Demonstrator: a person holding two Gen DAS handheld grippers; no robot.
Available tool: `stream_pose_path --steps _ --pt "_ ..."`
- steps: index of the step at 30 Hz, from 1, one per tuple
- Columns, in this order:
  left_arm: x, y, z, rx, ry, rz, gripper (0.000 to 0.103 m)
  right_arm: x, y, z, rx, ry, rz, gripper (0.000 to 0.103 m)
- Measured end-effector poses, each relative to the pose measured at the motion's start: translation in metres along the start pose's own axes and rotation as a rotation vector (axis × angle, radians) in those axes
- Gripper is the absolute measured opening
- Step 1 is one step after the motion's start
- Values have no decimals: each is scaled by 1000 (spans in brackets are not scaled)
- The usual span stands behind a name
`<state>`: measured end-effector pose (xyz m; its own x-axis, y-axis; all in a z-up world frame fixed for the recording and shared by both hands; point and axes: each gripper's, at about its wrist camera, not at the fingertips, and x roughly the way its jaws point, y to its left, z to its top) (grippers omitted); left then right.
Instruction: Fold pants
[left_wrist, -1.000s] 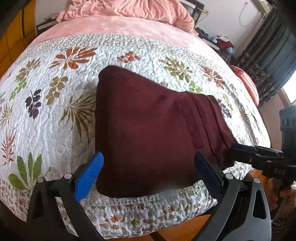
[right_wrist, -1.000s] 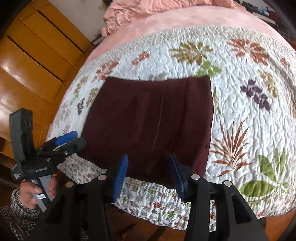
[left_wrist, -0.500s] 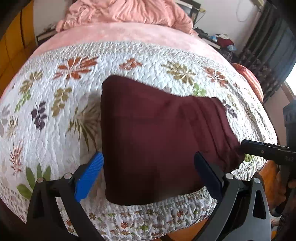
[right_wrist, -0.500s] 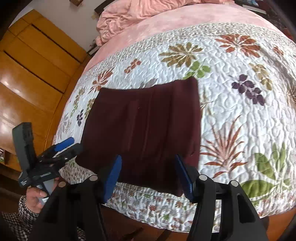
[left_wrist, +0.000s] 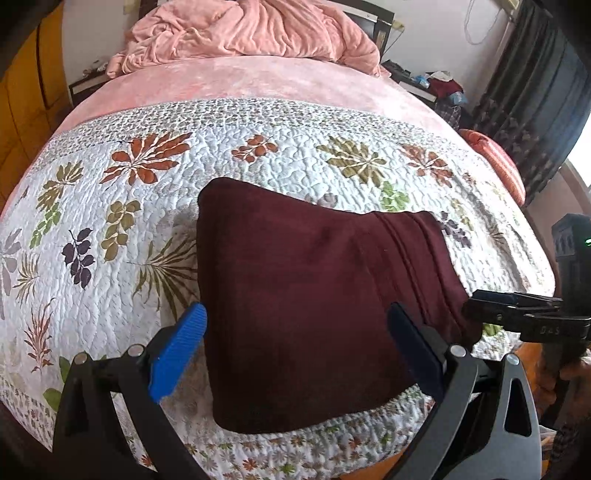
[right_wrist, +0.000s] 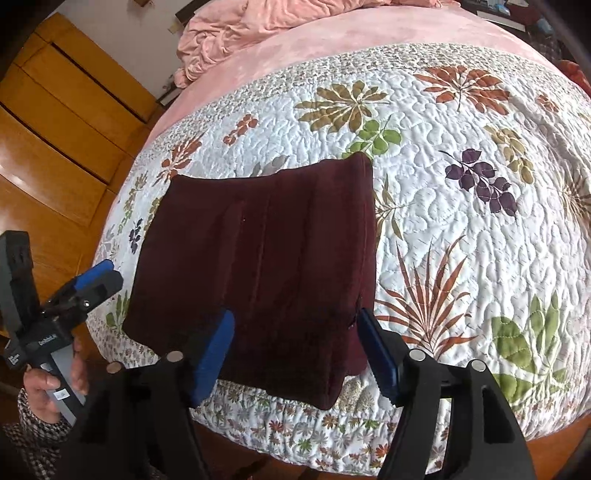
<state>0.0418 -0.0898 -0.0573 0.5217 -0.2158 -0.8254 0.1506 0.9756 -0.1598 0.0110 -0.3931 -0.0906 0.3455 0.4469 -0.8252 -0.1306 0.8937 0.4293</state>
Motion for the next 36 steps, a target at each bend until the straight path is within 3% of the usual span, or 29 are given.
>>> stream_pose_path --steps 11,18,22,25,27,28,30,34,36 --pt "22 1 -7 23 38 39 98 26 -3 -6 -7 65 -82 71" --pt "33 9 -17 -10 79 9 98 33 -19 -11 65 75 -34 77" --pt "41 39 -21 -152 158 -68 98 29 -19 -15 74 77 55 68" --pt "58 68 -32 -315 246 -225 98 29 -18 -17 64 83 70 68" --pt "73 80 -40 -378 307 -255 98 30 -19 -17 71 78 75 57" --pt "77 83 -43 -393 319 -293 98 29 -18 -16 65 73 76 55" --pt "82 85 -45 -407 334 -342 98 24 -15 -15 52 54 101 30" --pt "79 80 -43 -395 341 -415 98 7 -4 -13 -10 19 45 25" --pt "82 75 -45 -357 361 -384 98 17 -11 -14 12 48 32 25"
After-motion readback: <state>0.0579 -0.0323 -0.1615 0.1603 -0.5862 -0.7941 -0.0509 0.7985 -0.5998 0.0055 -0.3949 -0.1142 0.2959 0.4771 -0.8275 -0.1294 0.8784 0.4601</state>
